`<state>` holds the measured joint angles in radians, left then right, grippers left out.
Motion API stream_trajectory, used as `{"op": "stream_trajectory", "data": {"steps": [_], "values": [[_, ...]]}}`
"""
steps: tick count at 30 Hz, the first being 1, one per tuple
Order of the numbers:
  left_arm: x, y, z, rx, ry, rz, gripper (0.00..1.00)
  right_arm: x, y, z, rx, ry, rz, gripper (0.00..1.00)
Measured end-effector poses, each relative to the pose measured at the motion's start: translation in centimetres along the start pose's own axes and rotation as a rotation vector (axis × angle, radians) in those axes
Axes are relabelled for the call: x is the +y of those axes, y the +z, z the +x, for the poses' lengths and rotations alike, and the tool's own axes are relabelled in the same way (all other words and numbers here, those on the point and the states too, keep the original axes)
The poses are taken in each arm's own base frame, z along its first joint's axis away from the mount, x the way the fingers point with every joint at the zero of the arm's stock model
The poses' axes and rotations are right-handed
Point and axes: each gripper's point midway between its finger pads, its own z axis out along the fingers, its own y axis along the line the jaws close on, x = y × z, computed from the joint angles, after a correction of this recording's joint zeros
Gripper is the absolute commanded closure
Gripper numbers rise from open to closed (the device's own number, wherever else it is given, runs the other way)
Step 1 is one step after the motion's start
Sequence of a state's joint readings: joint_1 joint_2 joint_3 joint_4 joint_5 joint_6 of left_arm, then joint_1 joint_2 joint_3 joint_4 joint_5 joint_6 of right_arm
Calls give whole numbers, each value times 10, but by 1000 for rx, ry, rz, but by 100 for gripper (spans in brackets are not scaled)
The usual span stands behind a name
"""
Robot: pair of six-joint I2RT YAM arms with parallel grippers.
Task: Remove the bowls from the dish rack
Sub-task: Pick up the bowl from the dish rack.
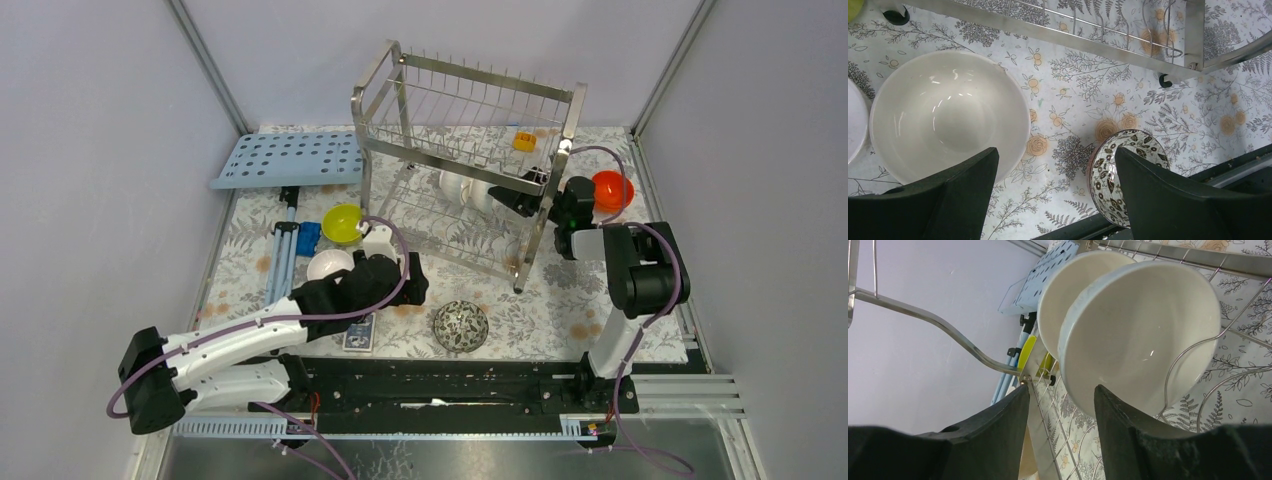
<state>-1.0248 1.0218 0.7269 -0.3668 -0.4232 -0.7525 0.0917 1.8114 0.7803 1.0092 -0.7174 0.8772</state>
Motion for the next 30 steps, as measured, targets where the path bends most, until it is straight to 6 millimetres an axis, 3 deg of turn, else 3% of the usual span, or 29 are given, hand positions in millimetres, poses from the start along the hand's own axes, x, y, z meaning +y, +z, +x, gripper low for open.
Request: {"op": "stream_trajectory", "data": {"steps": [10,22,26,30], "values": [[4,2,-1,-1,-5,-14,9,-7,14,-5,-12,47,-39,54],[7,6,0,5,-6,-27,9,-9,16,-6,-19,63,-43,81],[7,6,0,5,-6,-29,9,-9,17,-8,-29,62,-44,99],[7,6,0,5,-6,-29,9,-8,18,-10,-37,64,-56,100]]}}
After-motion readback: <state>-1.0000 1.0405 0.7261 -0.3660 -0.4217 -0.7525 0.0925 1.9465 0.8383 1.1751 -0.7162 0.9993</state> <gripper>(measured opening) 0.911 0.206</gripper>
